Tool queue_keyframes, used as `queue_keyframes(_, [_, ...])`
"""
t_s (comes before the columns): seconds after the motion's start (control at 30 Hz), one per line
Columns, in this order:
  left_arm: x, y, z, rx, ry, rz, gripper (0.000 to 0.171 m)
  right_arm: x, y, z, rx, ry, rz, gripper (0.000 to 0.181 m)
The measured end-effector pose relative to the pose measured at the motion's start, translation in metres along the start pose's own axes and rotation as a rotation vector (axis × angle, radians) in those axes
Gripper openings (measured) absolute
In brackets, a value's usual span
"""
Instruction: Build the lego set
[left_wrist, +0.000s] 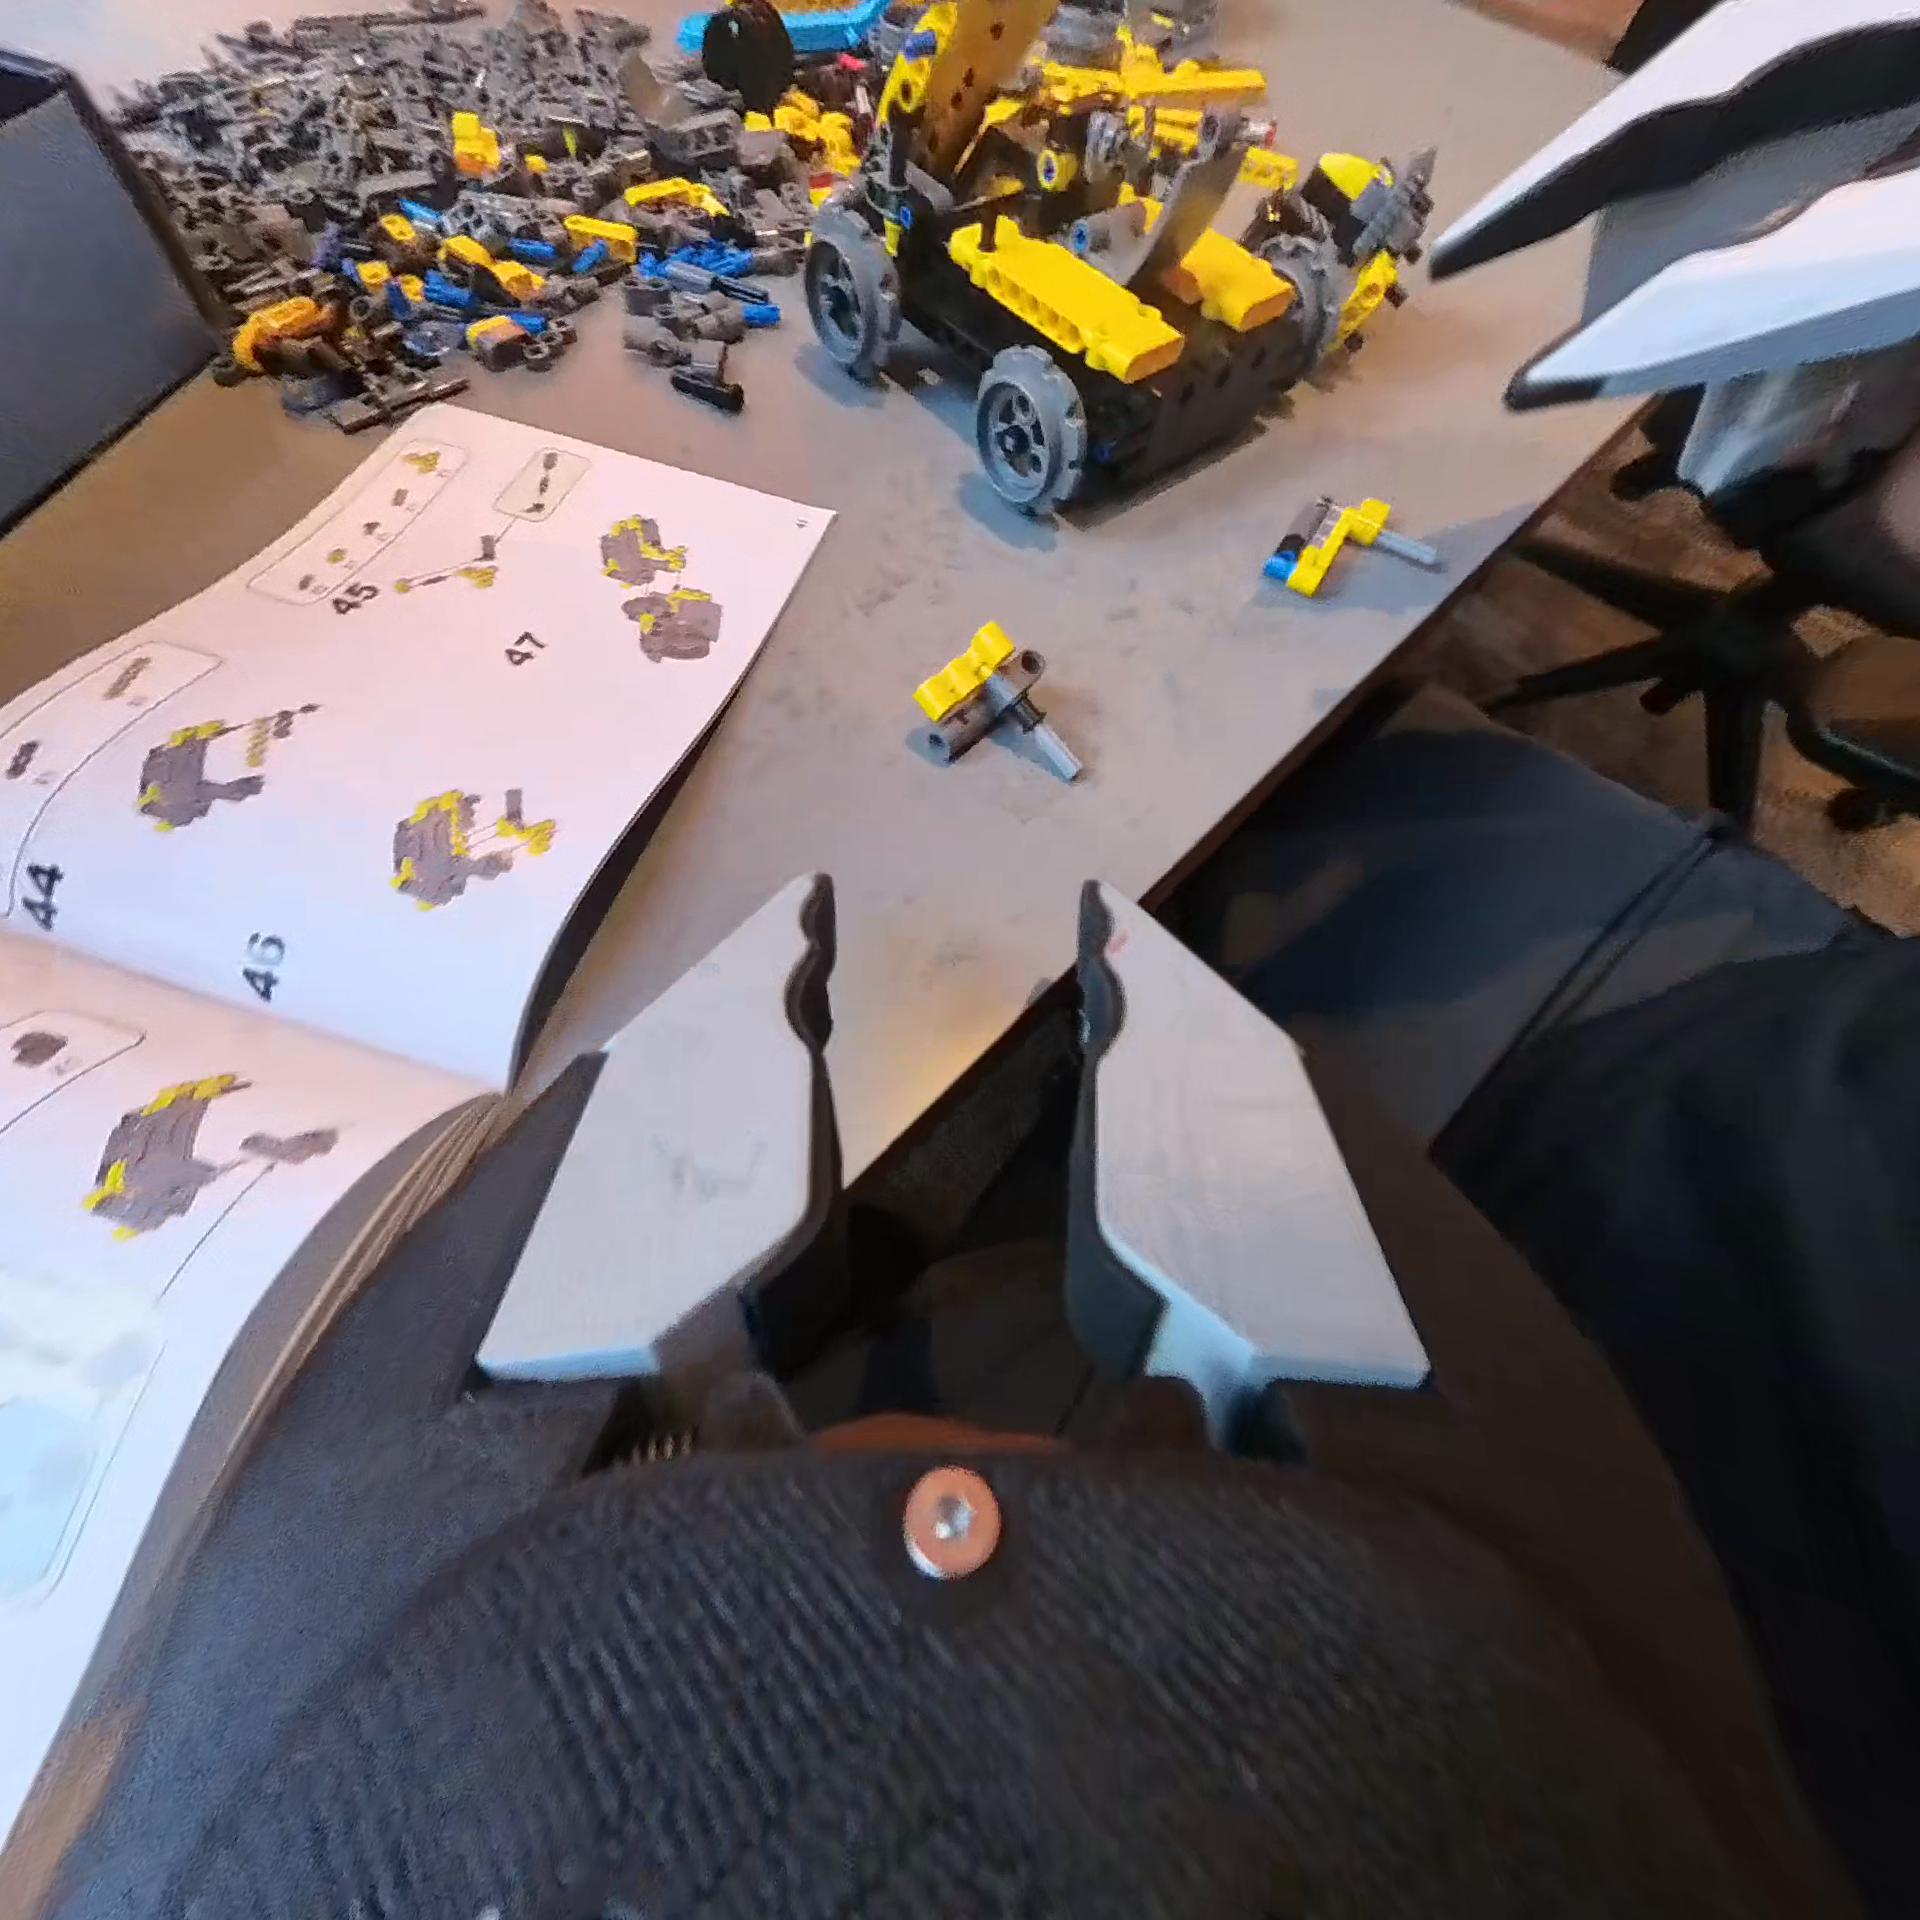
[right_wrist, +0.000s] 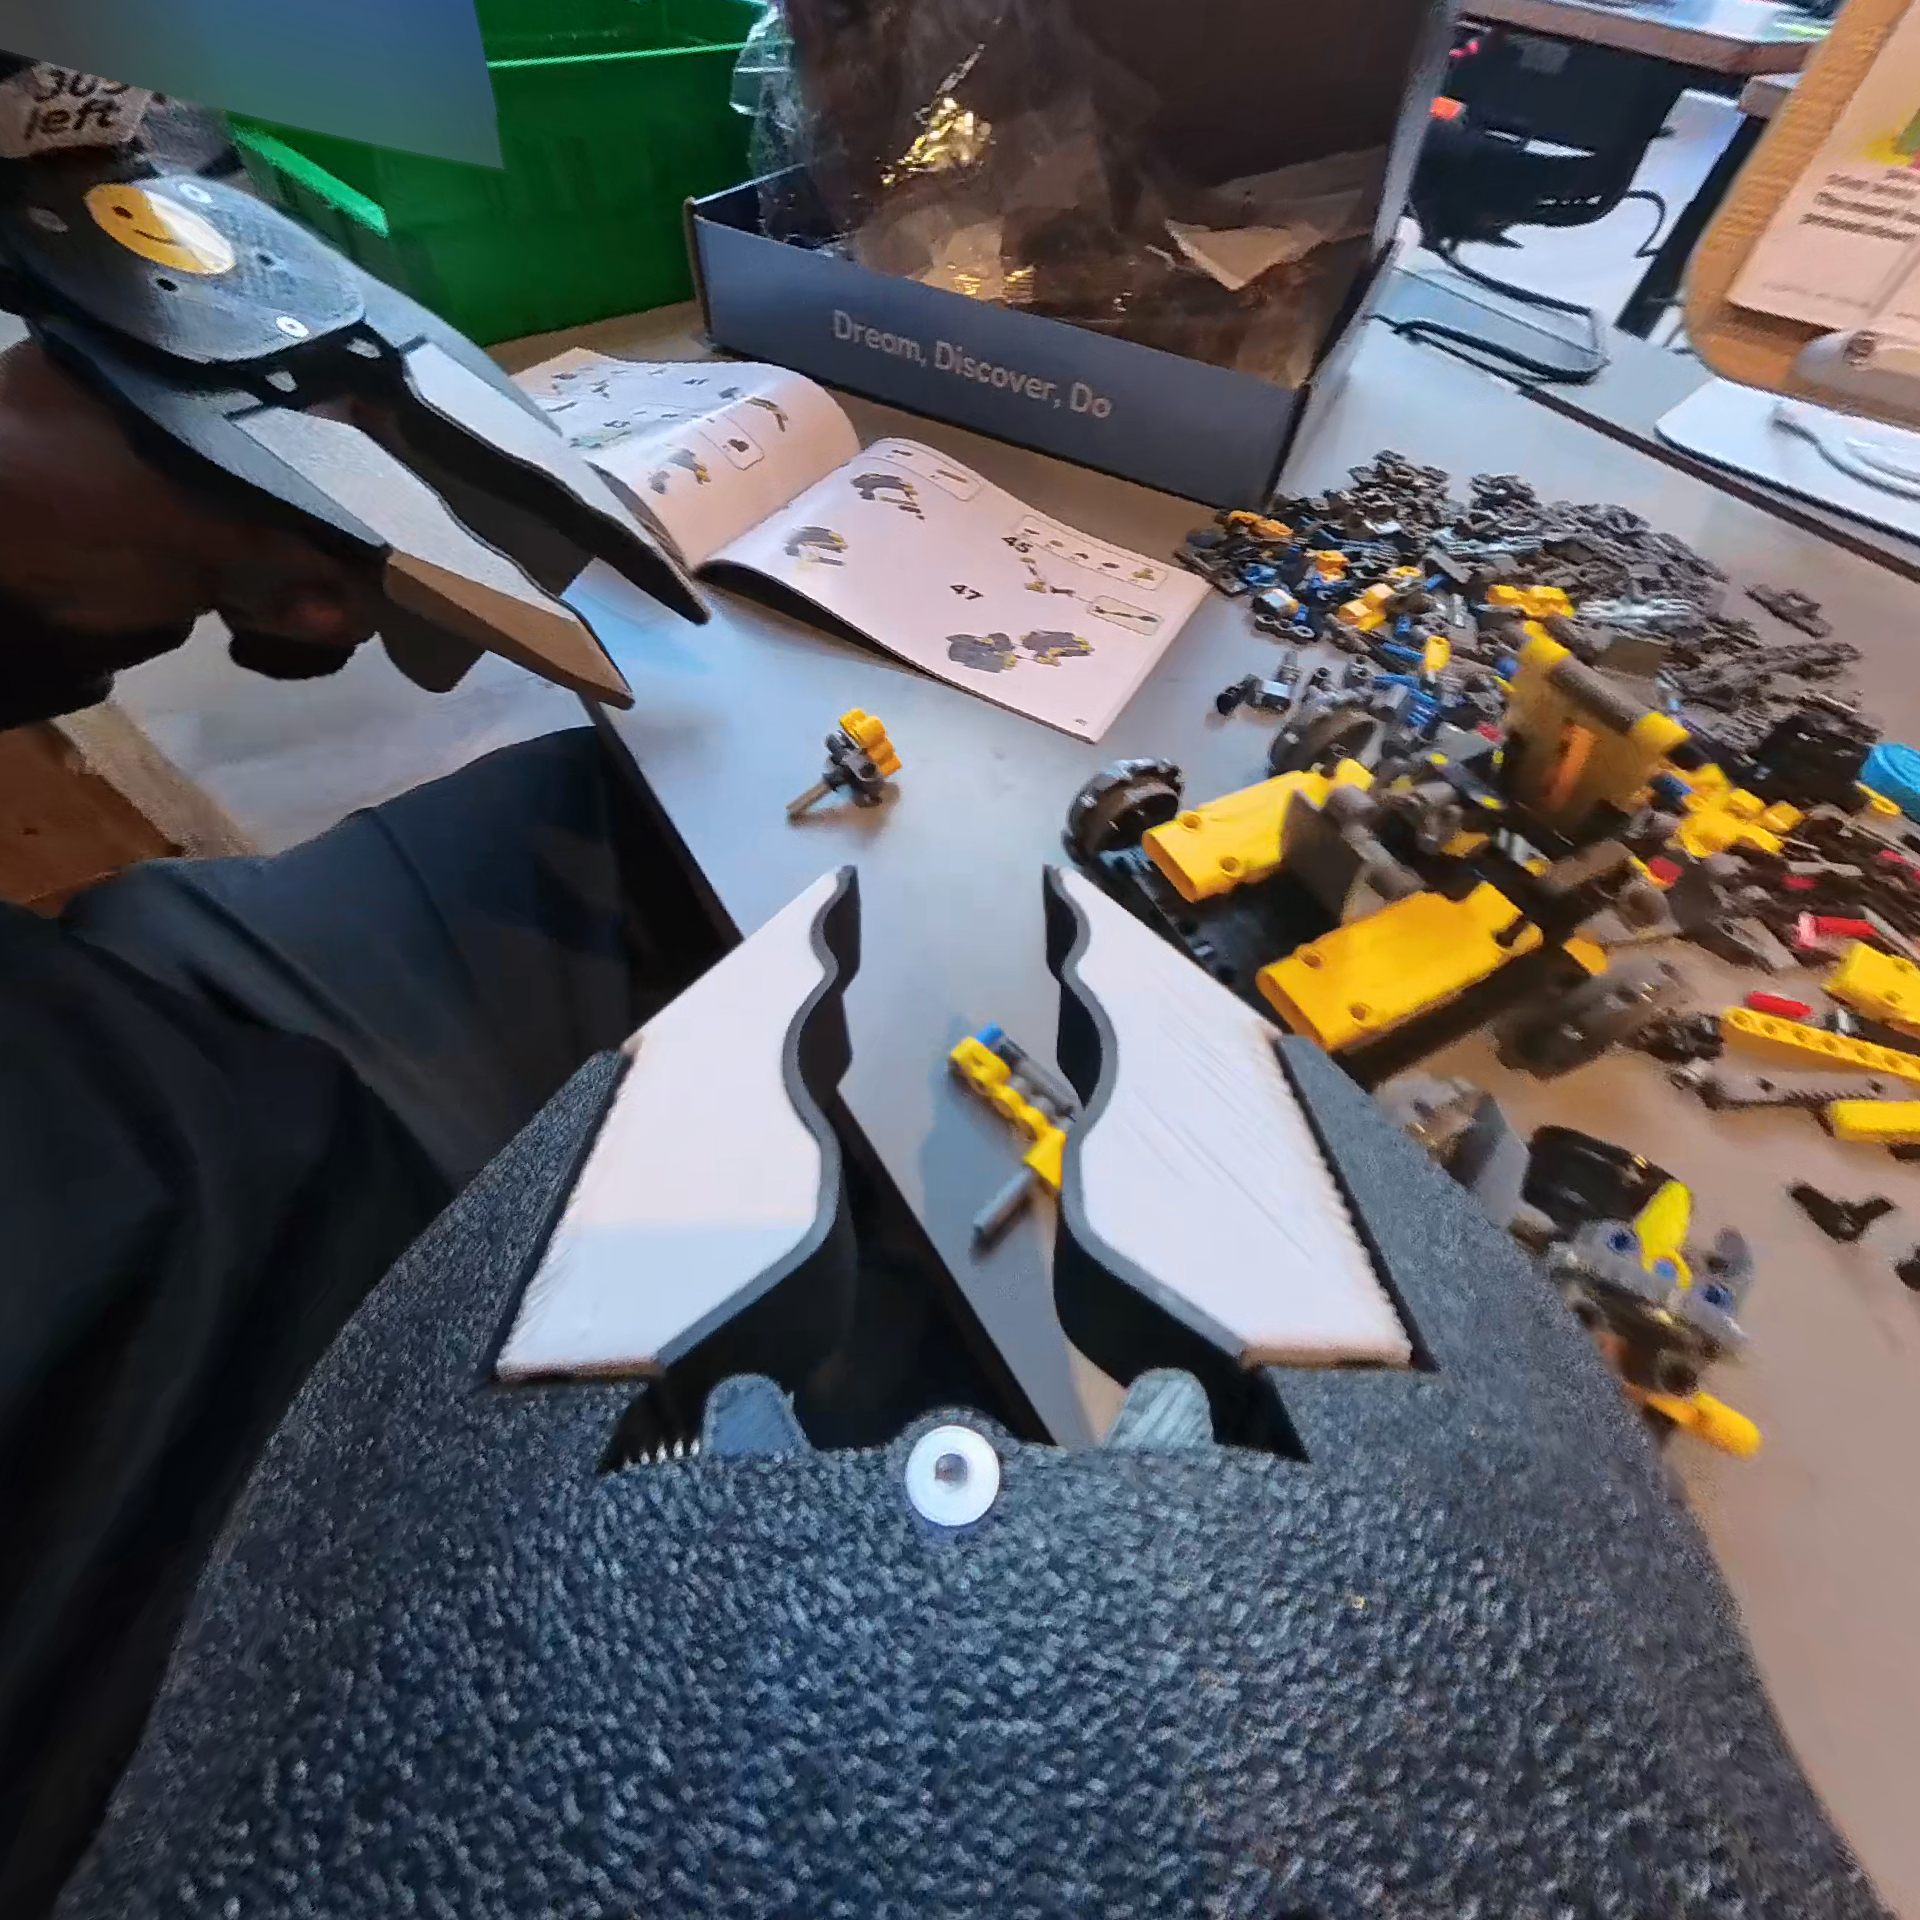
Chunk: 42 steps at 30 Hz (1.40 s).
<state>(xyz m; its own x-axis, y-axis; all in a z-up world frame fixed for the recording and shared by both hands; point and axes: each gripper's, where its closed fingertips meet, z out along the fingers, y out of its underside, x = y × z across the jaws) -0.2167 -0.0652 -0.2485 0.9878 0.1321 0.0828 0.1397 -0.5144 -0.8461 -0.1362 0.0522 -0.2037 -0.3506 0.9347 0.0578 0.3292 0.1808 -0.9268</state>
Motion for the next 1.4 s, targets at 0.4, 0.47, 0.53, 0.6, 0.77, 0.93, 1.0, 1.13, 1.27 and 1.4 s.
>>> queue_keyframes(0.4, [0.001,-0.024,0.040,-0.133,0.047,0.225,0.045,0.018,0.034,-0.018,-0.068,0.023,0.097,0.040])
queue_keyframes(0.47, [-0.002,-0.021,0.049,-0.173,0.053,0.293,0.044,0.018,0.043,-0.017,-0.099,0.021,0.109,0.040])
queue_keyframes(0.53, [-0.004,-0.016,0.055,-0.215,0.073,0.338,0.044,0.020,0.051,-0.018,-0.127,0.028,0.123,0.040])
queue_keyframes(0.6, [-0.004,-0.012,0.059,-0.255,0.100,0.361,0.045,0.022,0.057,-0.020,-0.144,0.028,0.149,0.041])
queue_keyframes(0.77, [0.001,-0.009,0.062,-0.261,0.132,0.396,0.020,0.023,0.070,-0.018,-0.191,0.003,0.207,0.042])
queue_keyframes(0.93, [0.000,-0.008,0.061,-0.223,0.097,0.370,0.014,0.017,0.077,-0.009,-0.252,-0.012,0.191,0.035])
queue_keyframes(1.0, [-0.003,-0.007,0.058,-0.208,0.072,0.339,0.014,0.016,0.077,-0.005,-0.268,-0.009,0.171,0.033])
queue_keyframes(1.13, [-0.006,-0.005,0.052,-0.157,0.031,0.314,0.014,0.012,0.076,0.003,-0.290,-0.022,0.158,0.022])
queue_keyframes(1.27, [-0.008,-0.008,0.046,-0.082,-0.004,0.301,0.014,0.006,0.073,0.012,-0.314,-0.048,0.145,0.018])
queue_keyframes(1.4, [-0.013,-0.012,0.038,-0.006,-0.034,0.271,0.014,0.002,0.067,0.025,-0.331,-0.071,0.133,0.018])
